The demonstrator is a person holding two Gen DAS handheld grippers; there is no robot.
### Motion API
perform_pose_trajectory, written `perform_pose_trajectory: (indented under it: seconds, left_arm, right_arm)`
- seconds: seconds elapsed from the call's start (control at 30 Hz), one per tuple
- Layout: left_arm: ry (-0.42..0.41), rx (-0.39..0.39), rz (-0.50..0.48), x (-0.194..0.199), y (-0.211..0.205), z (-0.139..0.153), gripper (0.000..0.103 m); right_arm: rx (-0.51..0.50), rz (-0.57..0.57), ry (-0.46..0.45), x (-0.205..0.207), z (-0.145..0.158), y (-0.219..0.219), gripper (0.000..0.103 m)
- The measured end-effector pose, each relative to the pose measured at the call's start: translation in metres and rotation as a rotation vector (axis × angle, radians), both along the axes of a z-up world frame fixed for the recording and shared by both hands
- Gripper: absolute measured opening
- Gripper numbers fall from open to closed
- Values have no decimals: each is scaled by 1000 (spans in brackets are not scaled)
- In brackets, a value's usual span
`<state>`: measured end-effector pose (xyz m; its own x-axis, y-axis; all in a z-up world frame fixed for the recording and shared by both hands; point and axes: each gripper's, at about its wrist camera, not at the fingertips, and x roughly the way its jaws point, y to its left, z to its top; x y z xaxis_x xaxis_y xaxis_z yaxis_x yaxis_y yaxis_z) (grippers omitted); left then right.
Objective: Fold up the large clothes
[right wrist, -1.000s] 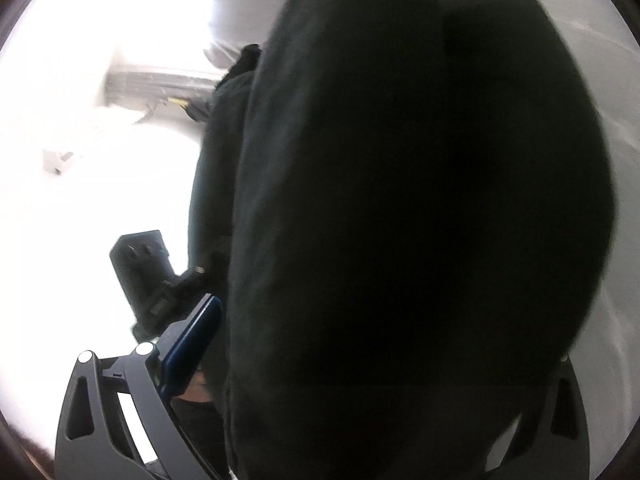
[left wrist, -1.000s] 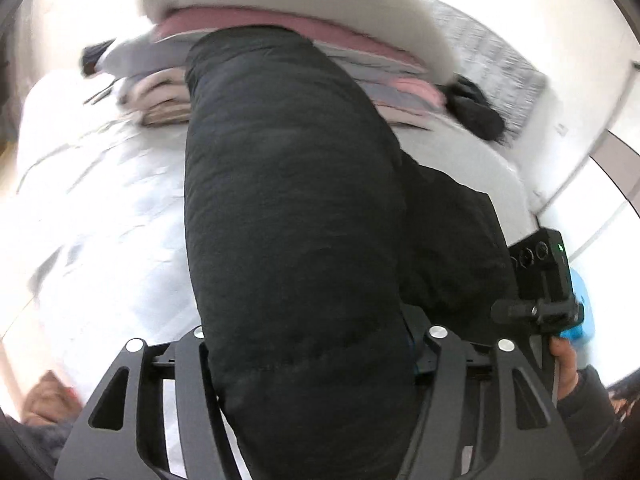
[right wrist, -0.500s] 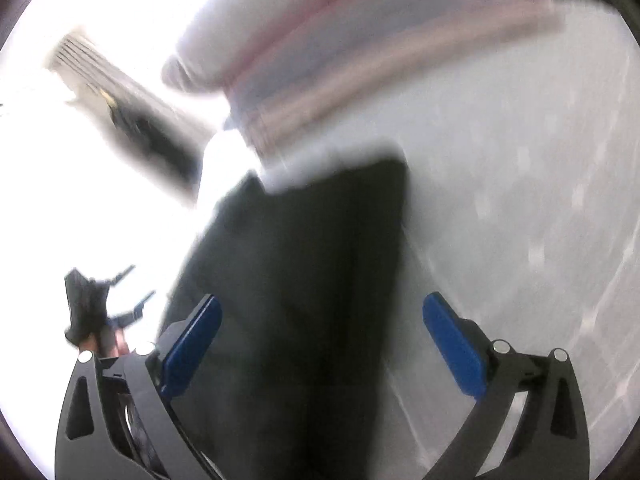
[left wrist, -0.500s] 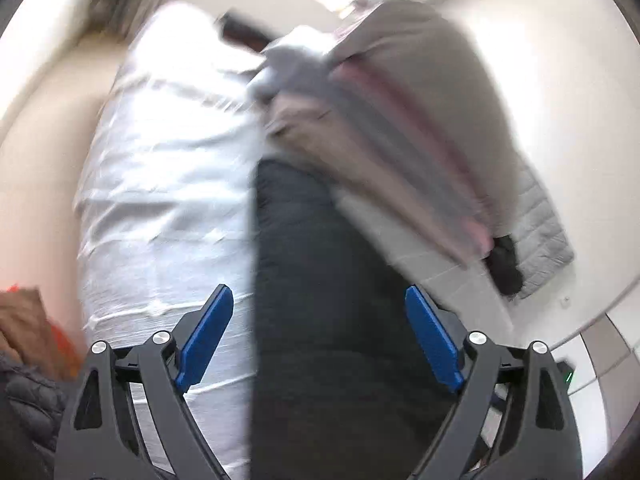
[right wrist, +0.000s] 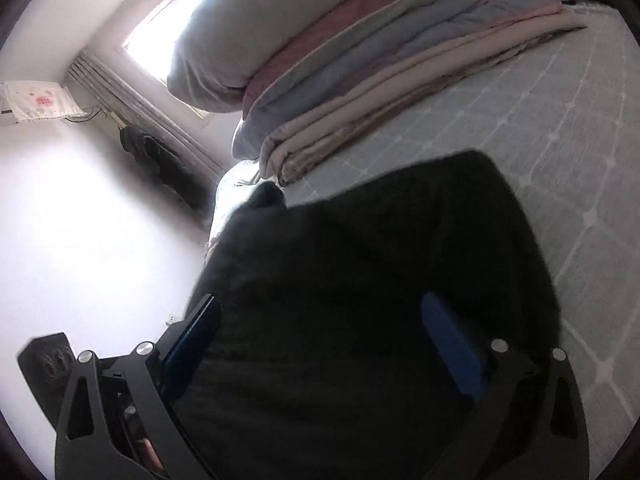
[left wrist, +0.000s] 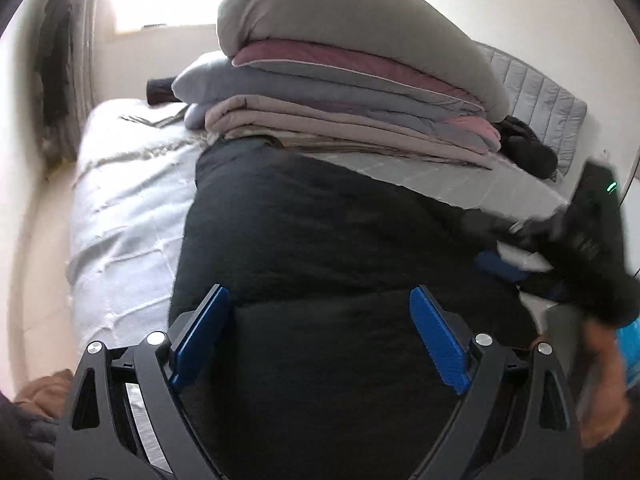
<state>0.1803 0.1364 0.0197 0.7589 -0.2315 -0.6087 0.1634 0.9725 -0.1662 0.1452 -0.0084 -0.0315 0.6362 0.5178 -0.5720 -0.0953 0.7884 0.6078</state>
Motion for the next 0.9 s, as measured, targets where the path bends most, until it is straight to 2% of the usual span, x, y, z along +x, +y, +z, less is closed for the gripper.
perform_pose_trajectory:
  seconds: [0.1, 0.17, 0.23, 0.3, 0.33, 0.4, 0.47, 0.53, 0.6, 0.67, 0.73, 0.8, 0.83, 0.87, 0.9]
  left_arm:
    - [-53, -2, 76, -8, 6, 13, 88]
    - [-81, 24, 116, -5, 7, 19, 90]
    - [-38, 14, 127, 8, 12, 13, 91]
    - [42, -7, 128, 24, 12, -4, 91]
    - [59, -15, 129, 29, 13, -9, 91]
    - [50, 32, 138, 28, 9, -13, 91]
    - [42, 28, 137, 28, 11, -13, 91]
    - [47, 35, 145, 26, 14, -12, 91]
    - [39, 48, 158, 18, 16, -10, 91]
    - [18, 75, 162, 5, 16, -3, 91]
    - [8, 110, 148, -9, 11, 3, 92]
    - [13, 148, 132, -24, 4, 5, 92]
    - [20, 171, 123, -30, 0, 4, 92]
    - [32, 190, 109, -36, -3, 1, 92]
    - [47, 206, 103, -41, -6, -1, 92]
  right_arm:
    - [-135, -18, -138, -3, 41, 15, 96]
    - [-239, -46, -165, 15, 48, 24, 96]
    - [-328, -57, -101, 39, 34, 37, 96]
    - [-328, -39, 59, 64, -11, 33, 97]
    - [-320, -29, 96, 67, -23, 33, 97]
    - [-325, -40, 76, 68, -22, 35, 96]
    - [-334, -26, 78, 70, -23, 37, 96]
    - [-282, -25, 95, 56, -7, 23, 96]
    - [-252, -35, 41, 19, 20, 2, 96]
    - [-278, -10, -35, -24, 48, 2, 96]
    - [-316, 17, -73, -56, 58, 3, 96]
    - [-347, 21, -68, -85, 44, 4, 96]
    - [-367, 24, -28, -88, 27, 5, 96]
    - [-402, 52, 69, -85, -4, 8, 96]
    - [-388, 96, 98, -86, -26, 7, 97]
